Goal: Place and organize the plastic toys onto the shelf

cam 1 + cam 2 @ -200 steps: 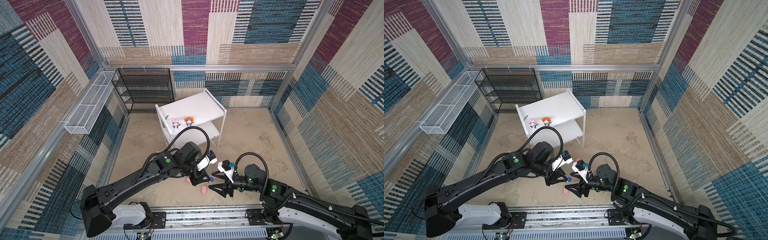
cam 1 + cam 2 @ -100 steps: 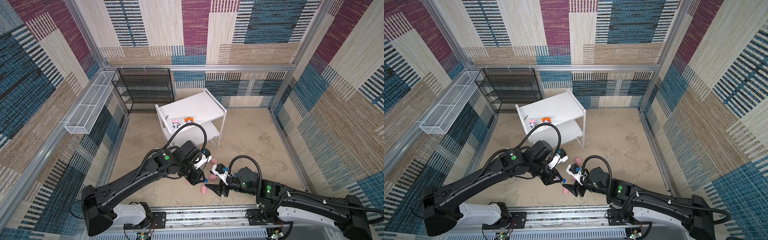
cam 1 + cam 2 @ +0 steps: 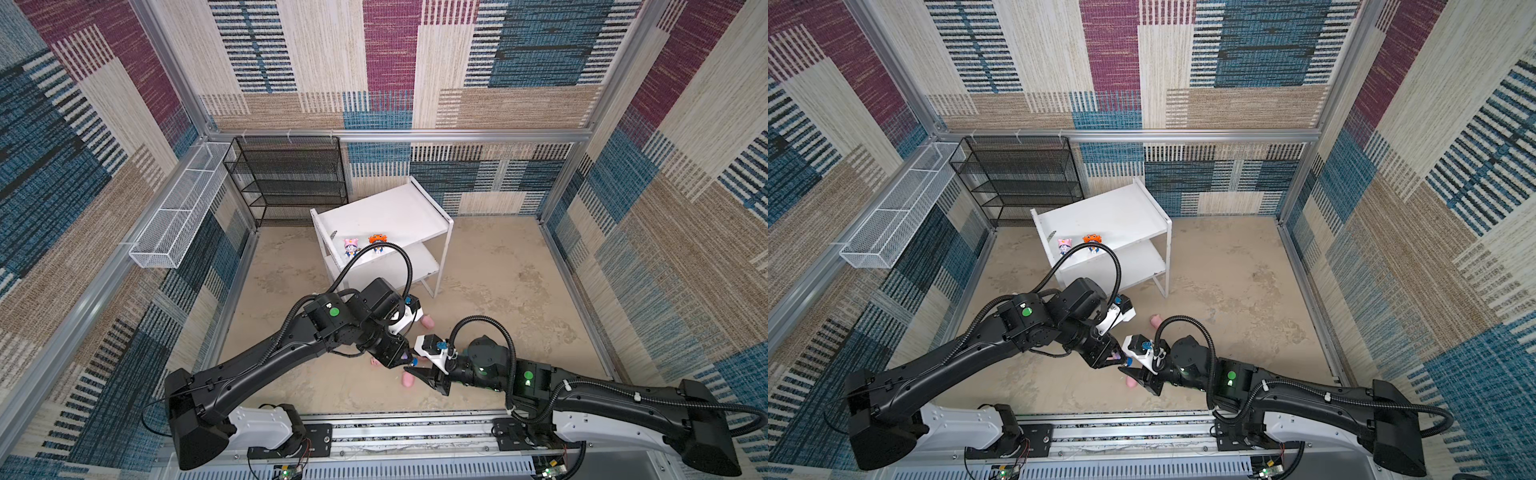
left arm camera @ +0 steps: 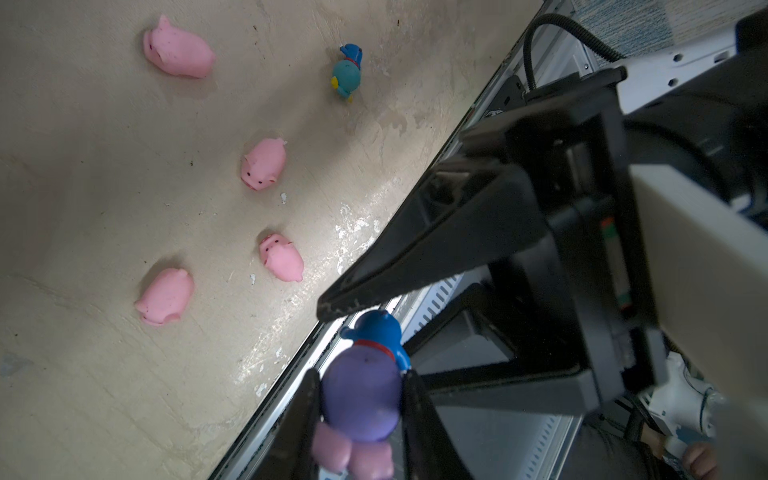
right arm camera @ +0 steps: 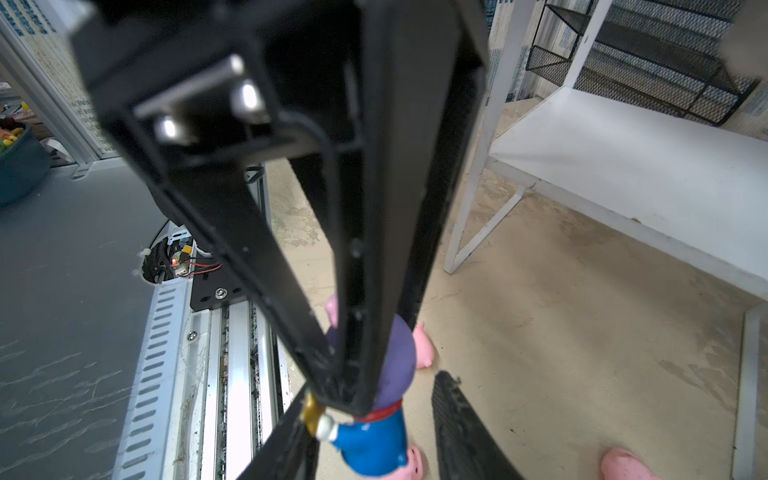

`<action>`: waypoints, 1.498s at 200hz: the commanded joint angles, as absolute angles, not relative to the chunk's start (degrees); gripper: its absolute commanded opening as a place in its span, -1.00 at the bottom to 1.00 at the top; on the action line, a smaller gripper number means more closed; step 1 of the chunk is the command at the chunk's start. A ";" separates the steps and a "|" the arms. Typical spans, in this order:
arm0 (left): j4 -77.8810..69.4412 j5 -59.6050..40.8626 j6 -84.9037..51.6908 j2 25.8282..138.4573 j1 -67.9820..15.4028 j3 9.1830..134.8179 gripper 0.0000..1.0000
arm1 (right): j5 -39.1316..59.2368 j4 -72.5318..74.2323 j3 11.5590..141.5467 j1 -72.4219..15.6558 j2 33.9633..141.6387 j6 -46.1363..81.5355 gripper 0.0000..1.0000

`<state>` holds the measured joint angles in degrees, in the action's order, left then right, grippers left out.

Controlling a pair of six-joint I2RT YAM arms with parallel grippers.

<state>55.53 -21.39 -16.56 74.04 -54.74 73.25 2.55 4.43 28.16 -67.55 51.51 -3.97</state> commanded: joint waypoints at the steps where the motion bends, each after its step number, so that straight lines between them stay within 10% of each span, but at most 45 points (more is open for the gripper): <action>1: 56.98 -23.07 -17.18 74.13 -54.67 73.79 -1.00 | 0.53 7.29 28.48 -67.70 51.48 -4.11 -0.30; 96: 52.82 -25.02 -14.45 70.91 -54.00 72.22 -0.52 | 9.03 9.38 25.78 -67.37 50.49 0.23 -0.65; 111: 49.67 -25.92 -12.85 68.30 -53.01 69.54 -0.14 | 13.82 11.65 24.52 -66.89 50.61 3.03 -0.64; 158: 41.53 -26.31 -6.79 61.25 -52.51 61.81 0.17 | 25.20 17.75 21.31 -66.45 49.52 8.83 -0.65; 193: 37.27 -27.47 -2.06 55.15 -52.47 56.55 0.88 | 31.08 18.52 20.58 -65.41 47.70 10.38 -0.65; 299: 35.16 -44.85 10.31 52.41 -52.51 52.55 0.55 | 43.82 21.97 21.21 -61.44 50.11 13.53 -0.66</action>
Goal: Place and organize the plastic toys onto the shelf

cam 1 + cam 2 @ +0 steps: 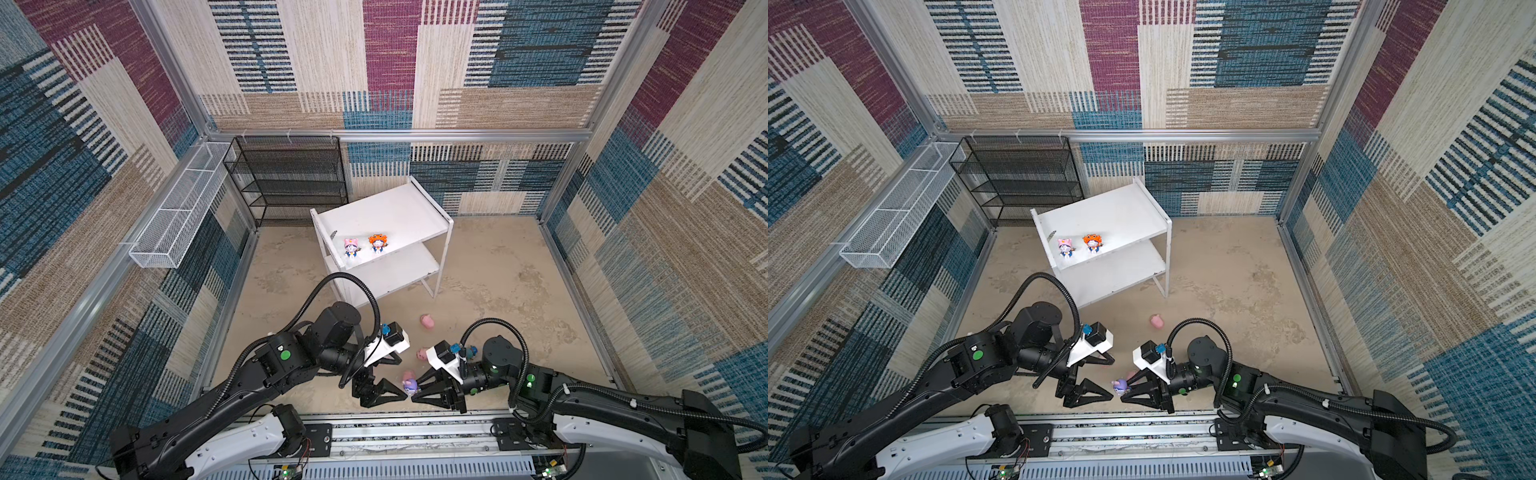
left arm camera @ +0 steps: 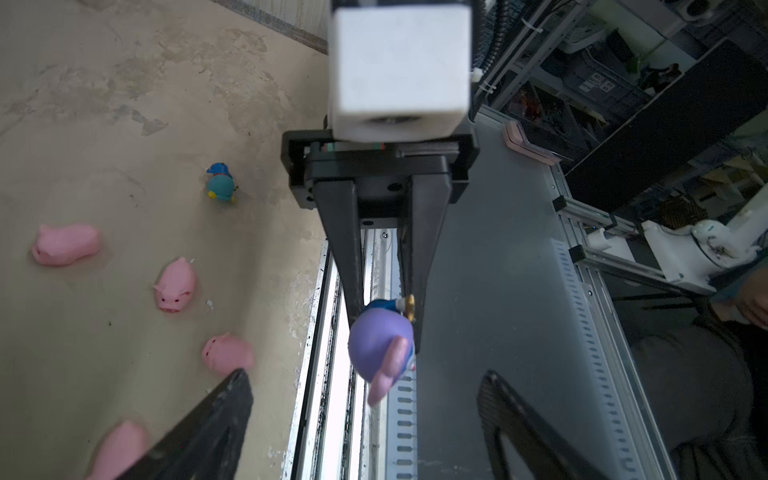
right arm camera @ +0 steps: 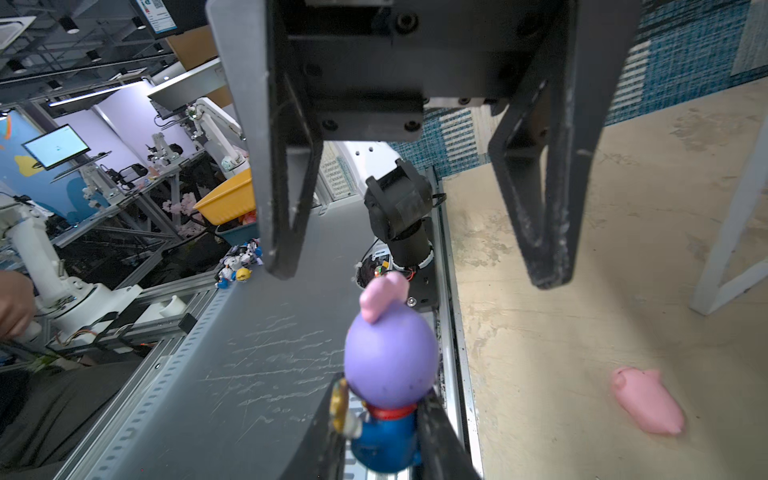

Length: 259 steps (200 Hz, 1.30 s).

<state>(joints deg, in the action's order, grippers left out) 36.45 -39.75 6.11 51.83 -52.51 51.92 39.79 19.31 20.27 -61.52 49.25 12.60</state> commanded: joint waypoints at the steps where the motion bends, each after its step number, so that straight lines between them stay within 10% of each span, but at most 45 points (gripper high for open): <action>1: 35.16 -44.92 10.38 52.40 -52.54 52.60 0.54 | 43.84 21.97 21.20 -61.39 50.15 13.53 -0.66; 130: 38.47 -48.44 12.66 57.06 -52.50 54.76 -1.00 | 43.18 19.91 22.69 -60.51 51.46 12.35 -0.67; 259: 40.52 -38.31 9.46 62.53 -52.47 56.60 -1.00 | 35.88 16.82 23.09 -59.95 51.08 11.30 -0.22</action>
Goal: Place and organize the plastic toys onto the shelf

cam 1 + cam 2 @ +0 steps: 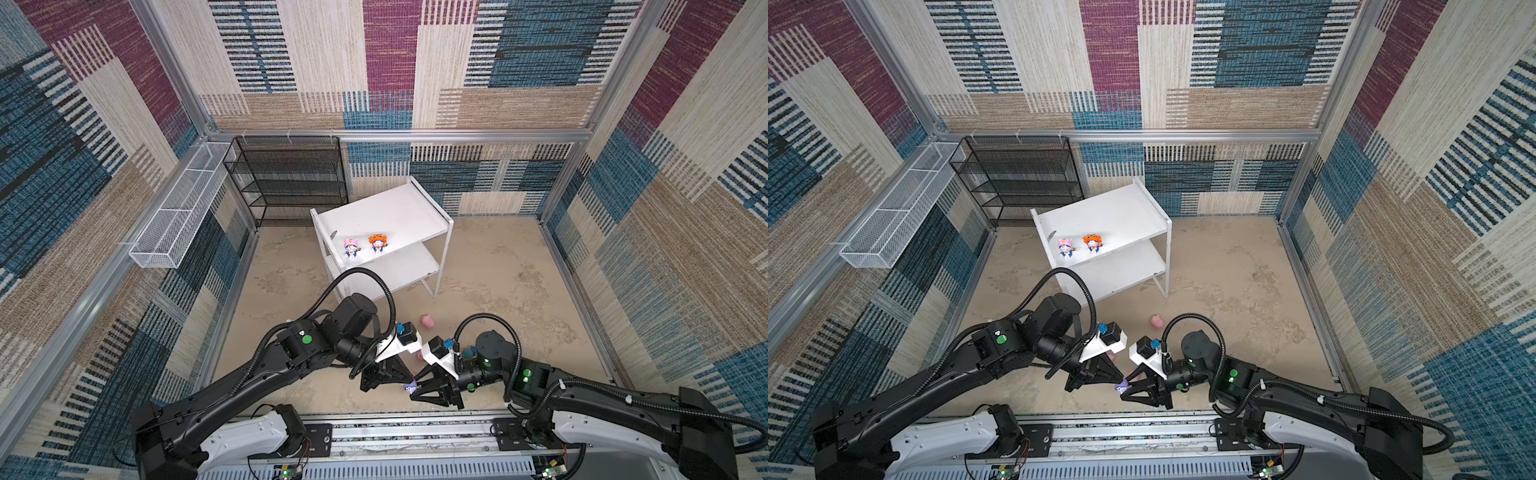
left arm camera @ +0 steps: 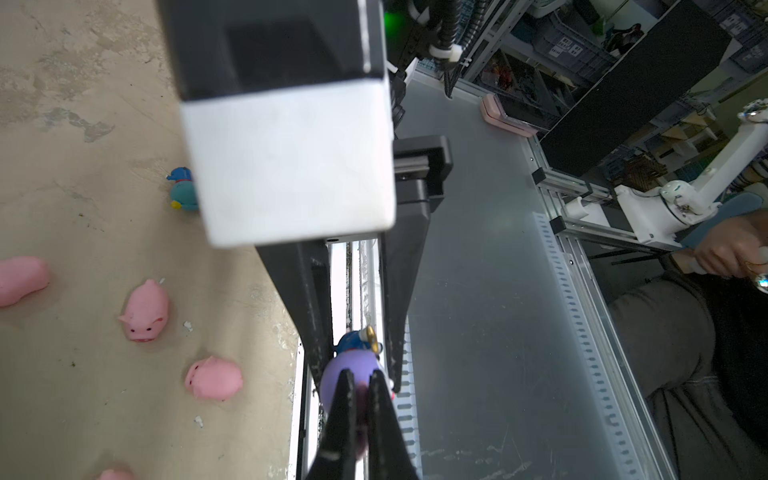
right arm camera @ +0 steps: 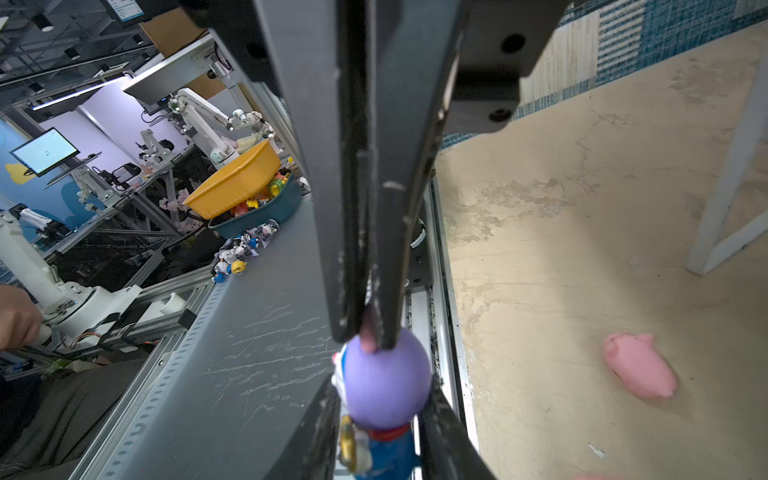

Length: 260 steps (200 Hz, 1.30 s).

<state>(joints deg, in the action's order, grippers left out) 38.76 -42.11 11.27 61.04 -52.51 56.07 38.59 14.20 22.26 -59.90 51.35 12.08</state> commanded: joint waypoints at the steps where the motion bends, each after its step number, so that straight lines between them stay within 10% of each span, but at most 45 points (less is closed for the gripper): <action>1: 40.52 -38.27 9.43 62.60 -52.47 56.64 -1.00 | 35.82 16.76 23.10 -59.94 51.12 11.27 -0.22; 85: 39.76 -28.84 3.06 65.72 -52.47 59.13 -1.00 | 27.41 13.08 23.91 -60.02 50.76 9.56 0.18; 260: 47.18 -20.08 -3.77 70.05 -52.53 66.45 -1.00 | 1.75 7.12 27.42 -64.80 51.27 4.87 0.34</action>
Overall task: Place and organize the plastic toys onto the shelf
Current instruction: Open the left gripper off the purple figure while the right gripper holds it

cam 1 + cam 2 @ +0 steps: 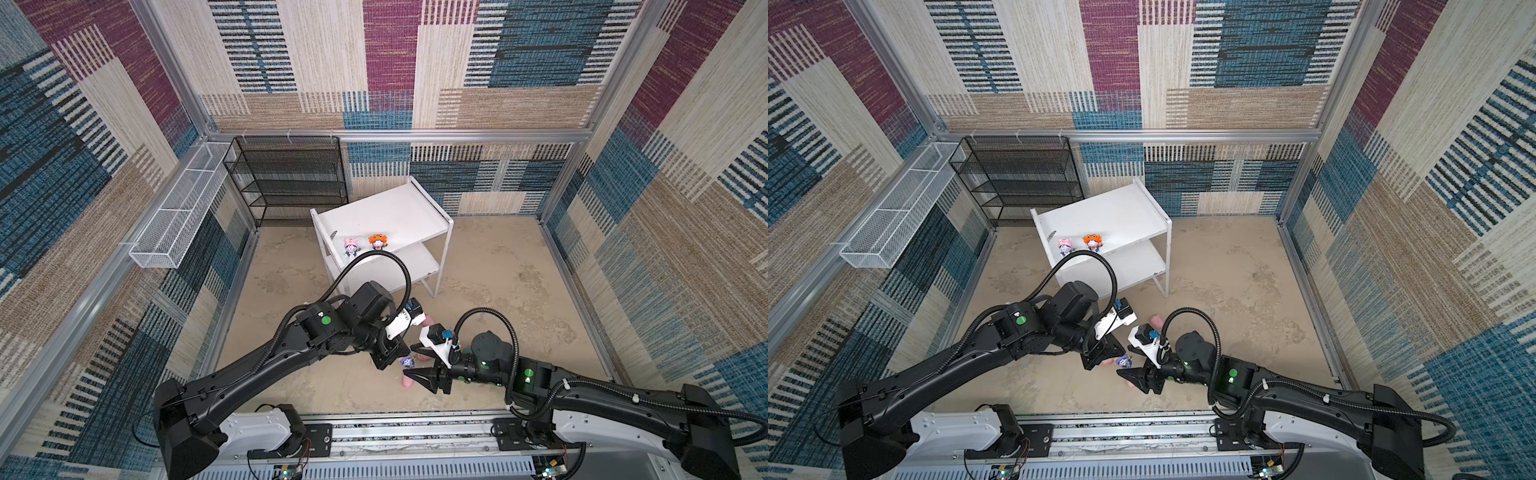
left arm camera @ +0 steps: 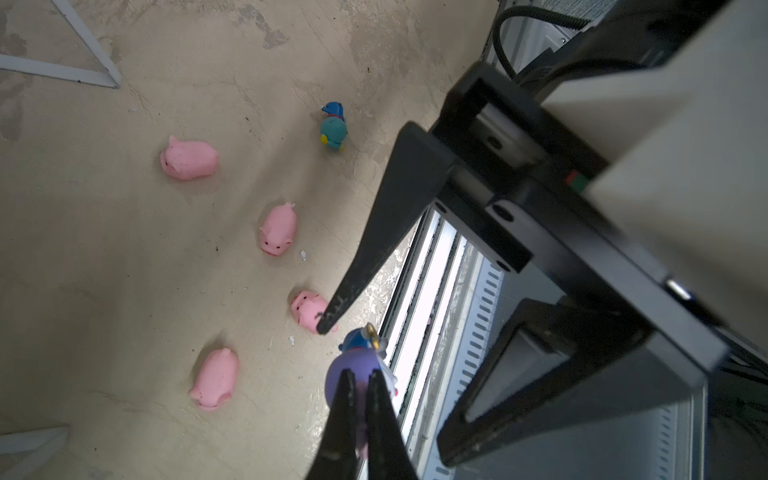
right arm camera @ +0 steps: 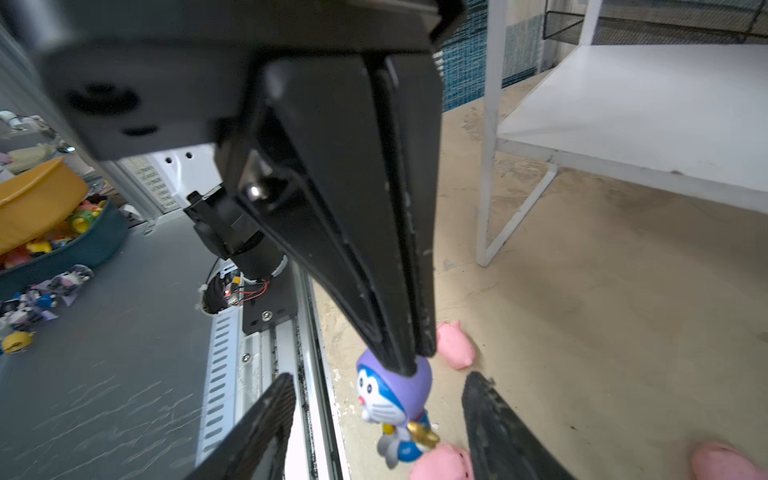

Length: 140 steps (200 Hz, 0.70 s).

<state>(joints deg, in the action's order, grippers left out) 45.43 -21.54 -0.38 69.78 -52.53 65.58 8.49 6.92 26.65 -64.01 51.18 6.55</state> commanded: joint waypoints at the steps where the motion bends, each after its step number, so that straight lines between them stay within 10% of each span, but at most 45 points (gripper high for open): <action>1: 47.23 -20.06 -3.86 70.05 -52.55 66.49 -1.00 | 1.67 7.12 27.46 -64.83 51.30 4.81 0.34; 140: 47.29 -18.18 -11.86 71.54 -52.24 69.22 -1.00 | -8.46 8.62 30.67 -70.62 57.10 0.38 0.09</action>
<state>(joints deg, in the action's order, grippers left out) 47.29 -18.37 -10.26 71.35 -52.27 68.64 -6.68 6.63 29.95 -70.13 56.42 1.45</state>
